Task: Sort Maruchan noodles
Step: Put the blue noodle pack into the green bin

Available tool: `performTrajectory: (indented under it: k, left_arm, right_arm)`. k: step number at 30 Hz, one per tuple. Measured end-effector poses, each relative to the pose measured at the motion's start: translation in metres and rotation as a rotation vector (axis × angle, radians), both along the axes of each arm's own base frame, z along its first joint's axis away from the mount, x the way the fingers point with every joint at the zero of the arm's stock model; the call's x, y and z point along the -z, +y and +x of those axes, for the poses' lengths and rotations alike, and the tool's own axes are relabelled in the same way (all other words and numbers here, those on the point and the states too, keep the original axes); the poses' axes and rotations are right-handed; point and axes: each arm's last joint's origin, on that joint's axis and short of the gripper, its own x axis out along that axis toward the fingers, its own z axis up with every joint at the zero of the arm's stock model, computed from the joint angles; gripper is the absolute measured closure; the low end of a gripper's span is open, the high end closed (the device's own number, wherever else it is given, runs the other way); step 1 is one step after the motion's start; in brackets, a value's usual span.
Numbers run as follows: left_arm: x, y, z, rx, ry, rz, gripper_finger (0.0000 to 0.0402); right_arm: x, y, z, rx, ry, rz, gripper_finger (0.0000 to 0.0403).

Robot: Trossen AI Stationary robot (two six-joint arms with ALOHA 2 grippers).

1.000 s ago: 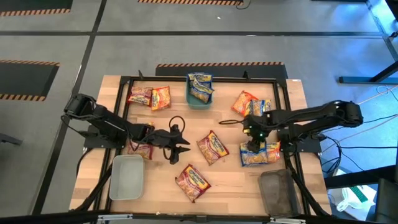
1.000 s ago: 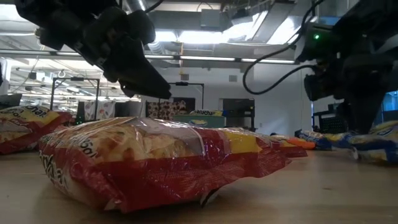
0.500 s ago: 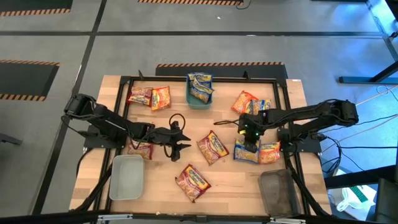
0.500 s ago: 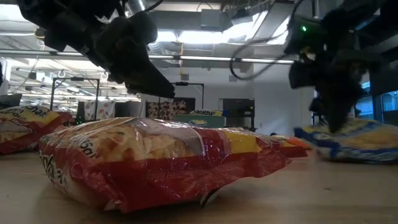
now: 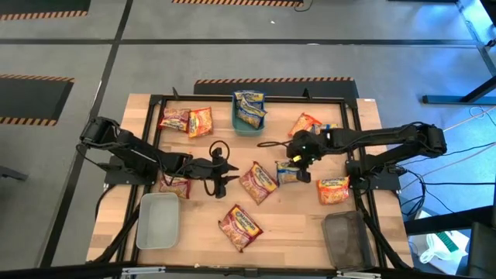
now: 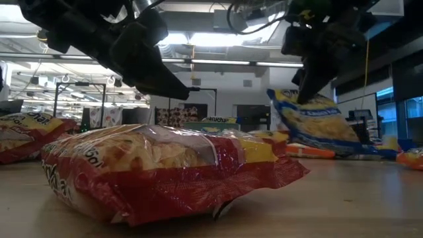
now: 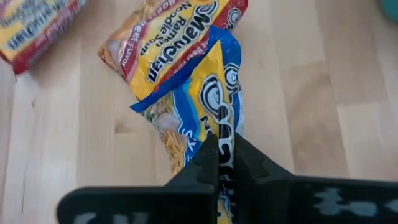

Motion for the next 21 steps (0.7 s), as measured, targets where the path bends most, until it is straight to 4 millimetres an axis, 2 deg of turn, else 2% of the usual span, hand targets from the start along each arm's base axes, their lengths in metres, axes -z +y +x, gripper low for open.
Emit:
performTrajectory:
  k: [5, 11, 15, 21]
  left_arm:
    - [-0.002, 0.004, 0.002, -0.018, -0.03, -0.027, 0.0271]
    - [-0.003, 0.021, 0.004, -0.109, -0.051, -0.116, 0.0233]
    - [-0.007, 0.029, 0.007, -0.098, -0.099, -0.191, 0.0205]
    - [-0.014, 0.033, 0.009, -0.133, -0.186, -0.187, 0.0196]
  right_arm:
    - [-0.001, 0.0, 0.001, -0.001, -0.013, -0.001, 0.0399]
    - [-0.004, -0.001, 0.006, -0.011, -0.073, -0.04, 0.04]
    - [-0.008, -0.001, 0.01, -0.033, -0.139, -0.06, 0.0401]
    - [-0.014, -0.002, 0.017, -0.053, -0.238, -0.112, 0.0401]
